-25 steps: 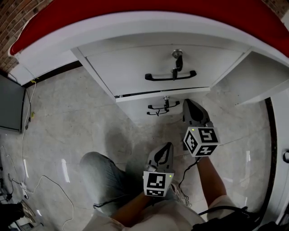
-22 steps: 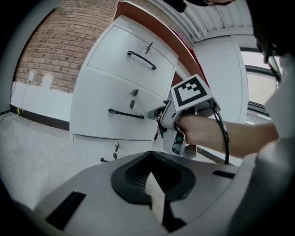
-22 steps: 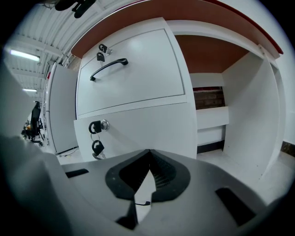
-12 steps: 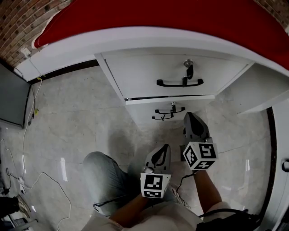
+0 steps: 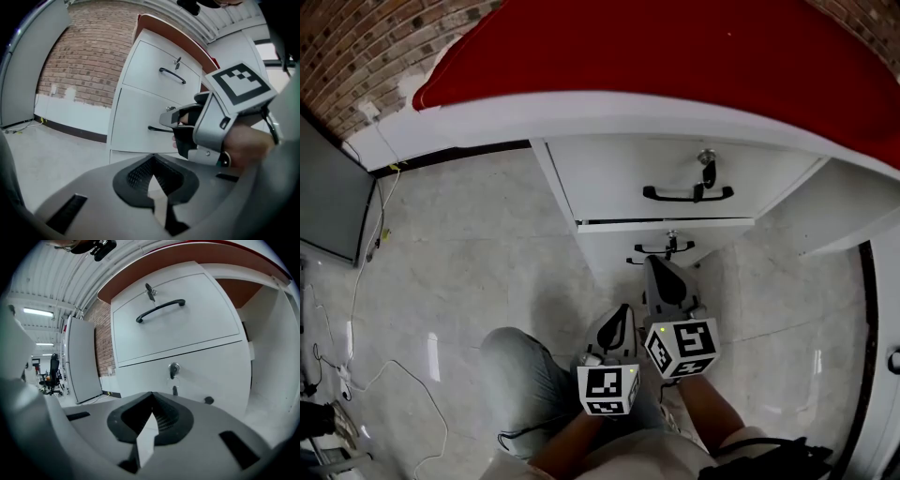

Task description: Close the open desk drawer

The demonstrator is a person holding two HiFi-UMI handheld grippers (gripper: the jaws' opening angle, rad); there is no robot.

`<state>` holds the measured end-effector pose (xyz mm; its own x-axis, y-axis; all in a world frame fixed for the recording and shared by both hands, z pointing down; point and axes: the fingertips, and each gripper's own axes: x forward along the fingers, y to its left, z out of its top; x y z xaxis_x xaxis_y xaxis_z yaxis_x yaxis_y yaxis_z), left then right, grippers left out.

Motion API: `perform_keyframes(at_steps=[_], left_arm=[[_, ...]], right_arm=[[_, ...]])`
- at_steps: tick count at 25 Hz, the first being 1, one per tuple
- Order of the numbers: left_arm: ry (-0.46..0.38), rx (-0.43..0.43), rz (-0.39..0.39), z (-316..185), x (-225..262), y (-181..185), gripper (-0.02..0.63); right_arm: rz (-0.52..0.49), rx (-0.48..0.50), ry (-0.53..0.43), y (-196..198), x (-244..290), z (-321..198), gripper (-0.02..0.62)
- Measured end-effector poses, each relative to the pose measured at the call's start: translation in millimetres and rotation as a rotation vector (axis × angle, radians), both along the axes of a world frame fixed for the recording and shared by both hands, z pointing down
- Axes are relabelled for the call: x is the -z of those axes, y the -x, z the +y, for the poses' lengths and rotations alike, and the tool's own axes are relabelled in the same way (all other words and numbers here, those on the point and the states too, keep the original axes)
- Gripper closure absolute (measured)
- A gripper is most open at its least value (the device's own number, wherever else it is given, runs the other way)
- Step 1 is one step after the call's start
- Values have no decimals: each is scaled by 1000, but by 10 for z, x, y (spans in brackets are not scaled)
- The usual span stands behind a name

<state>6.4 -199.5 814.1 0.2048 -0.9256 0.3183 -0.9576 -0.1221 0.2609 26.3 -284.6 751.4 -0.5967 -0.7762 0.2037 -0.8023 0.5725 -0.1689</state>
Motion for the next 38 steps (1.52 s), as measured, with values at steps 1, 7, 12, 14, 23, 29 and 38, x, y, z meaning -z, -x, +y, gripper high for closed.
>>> perform_keyframes(at_steps=[1, 7, 12, 14, 23, 29, 38], left_arm=[[1, 10, 1, -1, -2, 42, 598], [1, 55, -3, -8, -21, 272, 598], [8, 71, 8, -12, -63, 371, 598], [13, 71, 7, -8, -81, 396, 598], [20, 67, 22, -29, -139, 418, 598], [23, 61, 23, -21, -163, 440, 598], [10, 60, 13, 10, -156, 451, 598]], right_arm=[[0, -3, 0, 48, 1, -24, 597], [23, -47, -10, 186, -20, -154, 597], [34, -61, -5, 206, -48, -234, 597], [42, -62, -18, 211, -41, -232, 597], [57, -59, -17, 271, -36, -305, 597], [62, -56, -19, 275, -29, -313, 597], [74, -48, -36, 285, -40, -417, 597]])
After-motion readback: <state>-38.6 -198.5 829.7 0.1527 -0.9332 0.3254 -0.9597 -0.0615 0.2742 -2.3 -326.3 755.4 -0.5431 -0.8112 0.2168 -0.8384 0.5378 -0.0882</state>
